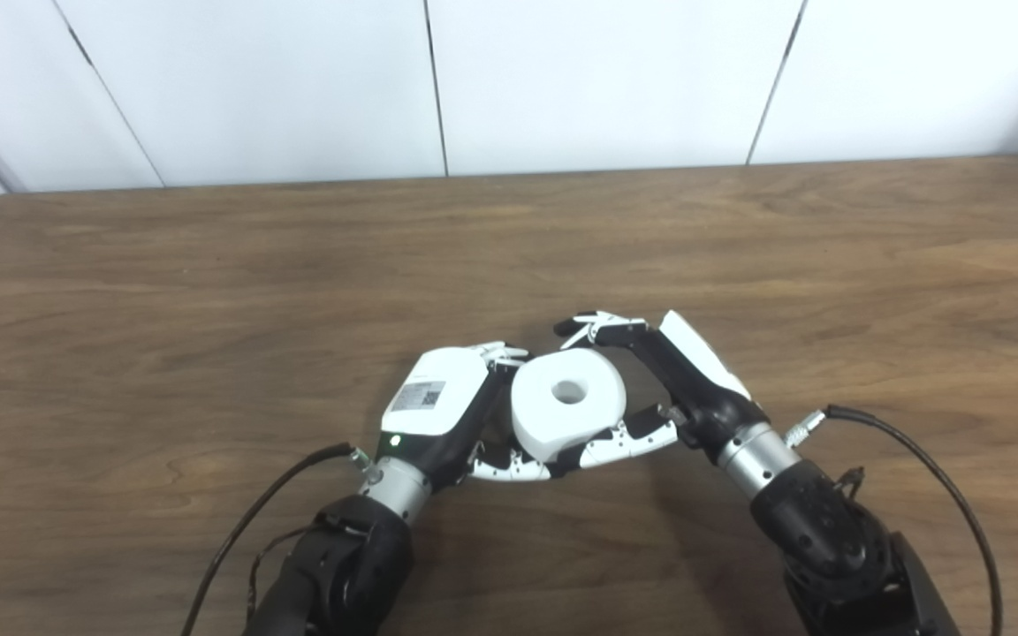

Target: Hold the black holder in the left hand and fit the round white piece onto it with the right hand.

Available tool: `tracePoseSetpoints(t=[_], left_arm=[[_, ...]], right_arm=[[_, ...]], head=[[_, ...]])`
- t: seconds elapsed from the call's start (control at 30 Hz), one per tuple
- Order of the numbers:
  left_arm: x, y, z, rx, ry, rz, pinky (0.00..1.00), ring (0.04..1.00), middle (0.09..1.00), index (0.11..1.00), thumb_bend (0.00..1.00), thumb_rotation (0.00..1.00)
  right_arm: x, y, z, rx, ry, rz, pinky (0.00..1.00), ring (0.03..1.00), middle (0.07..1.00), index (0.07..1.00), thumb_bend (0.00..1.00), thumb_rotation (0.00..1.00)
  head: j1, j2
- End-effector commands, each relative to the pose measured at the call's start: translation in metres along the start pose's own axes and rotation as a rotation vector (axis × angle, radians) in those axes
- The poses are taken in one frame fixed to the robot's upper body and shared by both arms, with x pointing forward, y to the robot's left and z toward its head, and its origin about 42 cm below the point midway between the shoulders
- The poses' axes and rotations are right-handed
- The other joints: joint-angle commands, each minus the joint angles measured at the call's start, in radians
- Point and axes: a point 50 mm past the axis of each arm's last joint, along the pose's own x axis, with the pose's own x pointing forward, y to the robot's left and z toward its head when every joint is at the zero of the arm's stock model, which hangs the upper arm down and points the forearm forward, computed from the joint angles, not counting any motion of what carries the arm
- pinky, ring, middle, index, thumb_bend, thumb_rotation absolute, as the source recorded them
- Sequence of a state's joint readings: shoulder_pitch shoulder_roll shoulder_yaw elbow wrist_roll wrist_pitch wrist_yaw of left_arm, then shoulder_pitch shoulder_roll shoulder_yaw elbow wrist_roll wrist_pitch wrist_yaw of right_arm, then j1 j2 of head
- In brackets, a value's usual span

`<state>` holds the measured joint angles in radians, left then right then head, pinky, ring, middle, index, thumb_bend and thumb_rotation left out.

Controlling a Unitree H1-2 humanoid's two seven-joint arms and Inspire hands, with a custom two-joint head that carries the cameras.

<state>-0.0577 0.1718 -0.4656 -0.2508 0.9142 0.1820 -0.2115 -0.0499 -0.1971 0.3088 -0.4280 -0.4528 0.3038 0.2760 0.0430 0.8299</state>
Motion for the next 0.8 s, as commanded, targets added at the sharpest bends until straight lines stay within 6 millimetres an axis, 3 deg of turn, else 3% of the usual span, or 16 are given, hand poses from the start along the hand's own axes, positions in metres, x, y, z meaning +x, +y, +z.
tracePoseSetpoints(t=[0.0, 0.43, 0.77], left_arm=[[-0.002, -0.008, -0.004, 0.02, 0.011, -0.064, 0.85, 0.87, 0.806, 0.486, 0.52, 0.05], [-0.003, -0.007, -0.004, 0.022, 0.012, -0.064, 0.86, 0.87, 0.805, 0.486, 0.52, 0.05], [-0.004, -0.006, -0.005, 0.027, 0.01, -0.062, 0.85, 0.865, 0.802, 0.486, 0.52, 0.05]], right_arm=[[0.002, 0.002, 0.004, -0.007, -0.027, 0.016, 0.85, 0.902, 0.809, 0.483, 0.52, 0.14], [0.0, -0.003, 0.007, -0.007, -0.025, 0.007, 0.84, 0.899, 0.813, 0.483, 0.52, 0.14], [-0.004, -0.014, -0.003, -0.043, -0.004, 0.0, 0.84, 0.904, 0.812, 0.483, 0.52, 0.14]], head=[[0.0, 0.001], [-0.004, 0.003], [-0.009, 0.009]])
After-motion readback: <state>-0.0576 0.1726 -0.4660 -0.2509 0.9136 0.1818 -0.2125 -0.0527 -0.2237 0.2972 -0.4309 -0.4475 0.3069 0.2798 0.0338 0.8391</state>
